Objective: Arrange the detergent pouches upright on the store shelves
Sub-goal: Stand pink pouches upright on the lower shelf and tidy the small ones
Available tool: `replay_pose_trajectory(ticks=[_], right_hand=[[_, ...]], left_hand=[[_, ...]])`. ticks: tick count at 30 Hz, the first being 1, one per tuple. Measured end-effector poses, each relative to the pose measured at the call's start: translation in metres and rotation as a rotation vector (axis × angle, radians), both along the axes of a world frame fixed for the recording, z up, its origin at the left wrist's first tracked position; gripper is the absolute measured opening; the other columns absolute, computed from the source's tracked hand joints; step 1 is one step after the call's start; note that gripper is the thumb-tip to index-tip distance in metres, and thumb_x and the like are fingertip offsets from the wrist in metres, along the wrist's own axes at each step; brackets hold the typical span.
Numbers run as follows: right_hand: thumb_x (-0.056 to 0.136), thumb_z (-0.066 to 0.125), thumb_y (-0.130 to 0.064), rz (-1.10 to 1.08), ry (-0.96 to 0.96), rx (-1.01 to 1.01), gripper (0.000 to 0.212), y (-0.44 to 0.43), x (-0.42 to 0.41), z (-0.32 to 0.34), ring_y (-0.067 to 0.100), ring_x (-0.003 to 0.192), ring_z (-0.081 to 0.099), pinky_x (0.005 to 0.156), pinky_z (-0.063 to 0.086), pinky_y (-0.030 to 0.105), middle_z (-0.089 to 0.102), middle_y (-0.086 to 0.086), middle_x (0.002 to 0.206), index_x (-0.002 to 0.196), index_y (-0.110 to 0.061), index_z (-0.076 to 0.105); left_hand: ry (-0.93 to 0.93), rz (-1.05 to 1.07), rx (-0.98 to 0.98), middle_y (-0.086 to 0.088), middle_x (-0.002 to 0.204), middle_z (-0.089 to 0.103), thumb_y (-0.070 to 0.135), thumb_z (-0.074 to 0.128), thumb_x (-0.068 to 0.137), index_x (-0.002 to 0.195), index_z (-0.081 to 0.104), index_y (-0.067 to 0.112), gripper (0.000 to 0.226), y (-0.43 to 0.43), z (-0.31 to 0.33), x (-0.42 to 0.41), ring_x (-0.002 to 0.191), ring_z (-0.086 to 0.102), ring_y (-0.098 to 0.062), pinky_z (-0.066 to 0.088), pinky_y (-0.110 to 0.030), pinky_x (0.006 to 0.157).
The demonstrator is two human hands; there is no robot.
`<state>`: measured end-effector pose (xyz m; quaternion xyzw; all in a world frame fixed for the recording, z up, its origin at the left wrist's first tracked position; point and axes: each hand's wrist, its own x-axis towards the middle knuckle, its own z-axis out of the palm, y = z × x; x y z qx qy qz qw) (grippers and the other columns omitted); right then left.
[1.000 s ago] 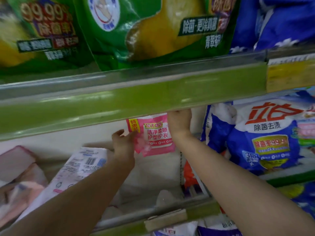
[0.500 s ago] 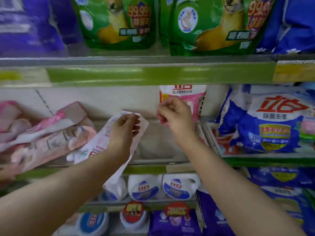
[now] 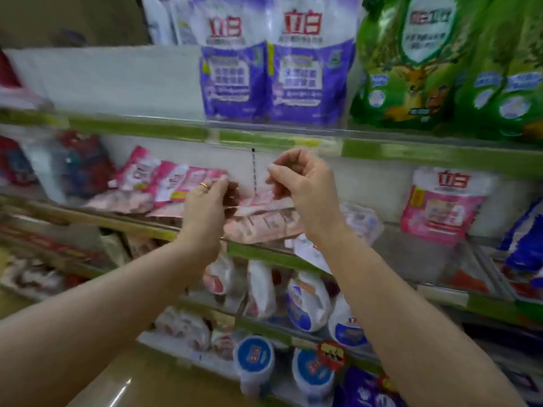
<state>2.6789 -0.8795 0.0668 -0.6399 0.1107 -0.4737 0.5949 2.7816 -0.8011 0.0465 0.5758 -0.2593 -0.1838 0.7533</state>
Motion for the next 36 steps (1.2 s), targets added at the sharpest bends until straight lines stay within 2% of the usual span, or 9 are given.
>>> replay_pose_trajectory(ticks=[2, 6, 8, 13, 16, 21, 26, 32, 36], right_hand=[[0.083, 0.058, 0.006, 0.063, -0.027, -0.021, 0.026, 0.031, 0.025, 0.009, 0.004, 0.039, 0.049, 0.043, 0.042, 0.017, 0.057, 0.001, 0.053, 0.068, -0.014, 0.053], [0.084, 0.057, 0.007, 0.173, -0.050, -0.039, 0.025, 0.081, 0.074, 0.030, 0.005, 0.040, 0.049, 0.043, 0.042, 0.017, 0.057, 0.001, 0.053, 0.069, -0.012, 0.053], [0.084, 0.057, 0.008, 0.209, -0.053, -0.047, 0.025, 0.097, 0.098, 0.041, 0.005, 0.037, 0.047, 0.042, 0.041, 0.017, 0.056, 0.002, 0.052, 0.068, -0.012, 0.053], [0.083, 0.055, 0.009, 0.274, -0.036, -0.086, 0.028, 0.118, 0.167, 0.071, 0.004, 0.033, 0.047, 0.040, 0.041, 0.018, 0.056, -0.004, 0.041, 0.066, -0.013, 0.052], [0.083, 0.056, 0.007, 0.278, -0.013, -0.158, 0.026, 0.121, 0.213, 0.084, 0.006, 0.035, 0.045, 0.041, 0.041, 0.021, 0.056, 0.004, 0.052, 0.066, -0.013, 0.051], [0.081, 0.056, 0.009, 0.314, 0.011, -0.224, 0.028, 0.120, 0.300, 0.094, 0.007, 0.036, 0.044, 0.042, 0.038, 0.023, 0.054, 0.008, 0.055, 0.063, -0.013, 0.050], [0.081, 0.056, 0.005, 0.321, 0.035, -0.256, 0.027, 0.110, 0.395, 0.102, 0.014, 0.042, 0.047, 0.045, 0.041, 0.025, 0.057, 0.006, 0.056, 0.063, -0.015, 0.051], [0.079, 0.056, 0.006, 0.332, 0.086, -0.296, 0.027, 0.104, 0.496, 0.106, 0.014, 0.041, 0.047, 0.044, 0.040, 0.023, 0.056, 0.007, 0.055, 0.061, -0.014, 0.051], [0.078, 0.056, 0.006, 0.331, 0.132, -0.319, 0.026, 0.104, 0.559, 0.106, 0.017, 0.043, 0.048, 0.046, 0.040, 0.025, 0.056, 0.006, 0.054, 0.062, -0.014, 0.051]], left_hand=[[-0.009, 0.048, -0.033, 0.008, 0.041, 0.059, 0.009, 0.041, 0.096, 0.066, 0.054, 0.013, 0.033, 0.035, 0.013, 0.021, 0.039, 0.053, 0.000, 0.043, -0.013, 0.043], [-0.049, 0.163, -0.054, 0.002, 0.065, 0.058, 0.013, 0.042, 0.097, 0.068, 0.055, 0.016, 0.032, 0.092, 0.036, 0.064, 0.058, 0.050, -0.009, 0.041, -0.018, 0.054], [-0.054, 0.213, -0.065, 0.001, 0.068, 0.055, 0.014, 0.042, 0.097, 0.067, 0.054, 0.017, 0.032, 0.113, 0.045, 0.086, 0.059, 0.049, -0.009, 0.041, -0.016, 0.051], [-0.065, 0.330, -0.101, 0.007, 0.054, 0.061, 0.013, 0.044, 0.096, 0.067, 0.056, 0.016, 0.032, 0.144, 0.067, 0.150, 0.043, 0.051, -0.001, 0.041, -0.015, 0.047], [-0.057, 0.362, -0.115, 0.004, 0.057, 0.057, 0.013, 0.043, 0.096, 0.067, 0.054, 0.014, 0.031, 0.151, 0.074, 0.188, 0.037, 0.048, 0.002, 0.038, -0.010, 0.039], [-0.033, 0.410, -0.123, 0.008, 0.036, 0.055, 0.012, 0.043, 0.096, 0.064, 0.053, 0.014, 0.033, 0.151, 0.084, 0.265, 0.031, 0.047, 0.001, 0.038, -0.012, 0.039], [-0.031, 0.465, -0.079, 0.012, 0.032, 0.052, 0.012, 0.043, 0.095, 0.065, 0.052, 0.014, 0.032, 0.146, 0.099, 0.351, 0.051, 0.047, -0.008, 0.038, -0.016, 0.047], [-0.018, 0.507, -0.070, 0.002, 0.055, 0.052, 0.010, 0.043, 0.094, 0.066, 0.051, 0.013, 0.029, 0.142, 0.100, 0.443, 0.055, 0.043, -0.010, 0.037, -0.015, 0.048], [-0.015, 0.488, -0.039, -0.002, 0.058, 0.047, 0.005, 0.045, 0.093, 0.065, 0.050, 0.012, 0.029, 0.135, 0.095, 0.506, 0.046, 0.045, -0.009, 0.036, -0.011, 0.035]])
